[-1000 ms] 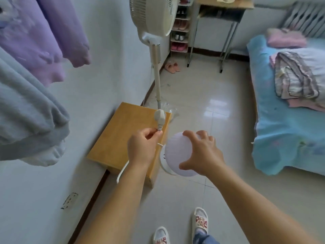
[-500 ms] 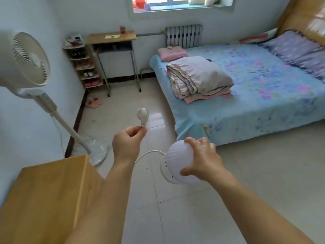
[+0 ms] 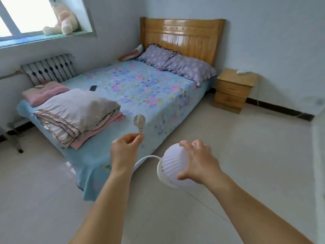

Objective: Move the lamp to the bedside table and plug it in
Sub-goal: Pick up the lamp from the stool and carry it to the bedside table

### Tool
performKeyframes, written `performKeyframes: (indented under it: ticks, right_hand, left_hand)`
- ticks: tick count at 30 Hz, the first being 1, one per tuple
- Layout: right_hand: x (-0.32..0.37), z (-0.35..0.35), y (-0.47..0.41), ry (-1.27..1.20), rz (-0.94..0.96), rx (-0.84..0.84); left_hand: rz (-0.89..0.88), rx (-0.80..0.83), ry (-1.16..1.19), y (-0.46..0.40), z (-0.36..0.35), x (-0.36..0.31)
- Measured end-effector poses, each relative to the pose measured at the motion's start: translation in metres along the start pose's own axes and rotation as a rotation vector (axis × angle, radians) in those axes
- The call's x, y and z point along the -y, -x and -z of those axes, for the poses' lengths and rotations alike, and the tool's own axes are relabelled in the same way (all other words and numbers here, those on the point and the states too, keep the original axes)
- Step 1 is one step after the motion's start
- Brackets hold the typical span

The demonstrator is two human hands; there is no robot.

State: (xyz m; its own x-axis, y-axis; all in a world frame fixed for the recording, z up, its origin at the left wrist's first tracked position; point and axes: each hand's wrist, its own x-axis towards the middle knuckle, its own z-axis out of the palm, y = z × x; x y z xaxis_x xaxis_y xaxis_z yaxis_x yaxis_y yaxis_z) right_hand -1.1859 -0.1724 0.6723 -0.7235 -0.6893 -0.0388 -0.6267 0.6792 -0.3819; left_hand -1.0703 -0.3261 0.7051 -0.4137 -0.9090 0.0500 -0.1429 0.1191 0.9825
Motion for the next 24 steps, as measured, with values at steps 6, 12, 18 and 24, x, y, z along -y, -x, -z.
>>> performKeyframes:
  ticks: [6,12,18,24]
  right_hand:
    - [-0.100,0.036,-0.049,-0.003,-0.256,-0.095]
    - [-0.171,0.068,-0.125,0.042,-0.447,-0.127]
    - [-0.231,0.104,-0.210,0.026,-0.556,-0.151]
    - [-0.290,0.133,-0.284,-0.011,-0.613,-0.169]
  left_hand:
    - [-0.061,0.252,-0.029,-0.047,-0.148,-0.016]
    - [-0.125,0.444,-0.034,-0.114,-0.268,-0.031]
    - [-0.130,0.592,-0.007,-0.178,-0.372,-0.052]
    - [-0.110,0.662,-0.022,-0.224,-0.463,-0.061]
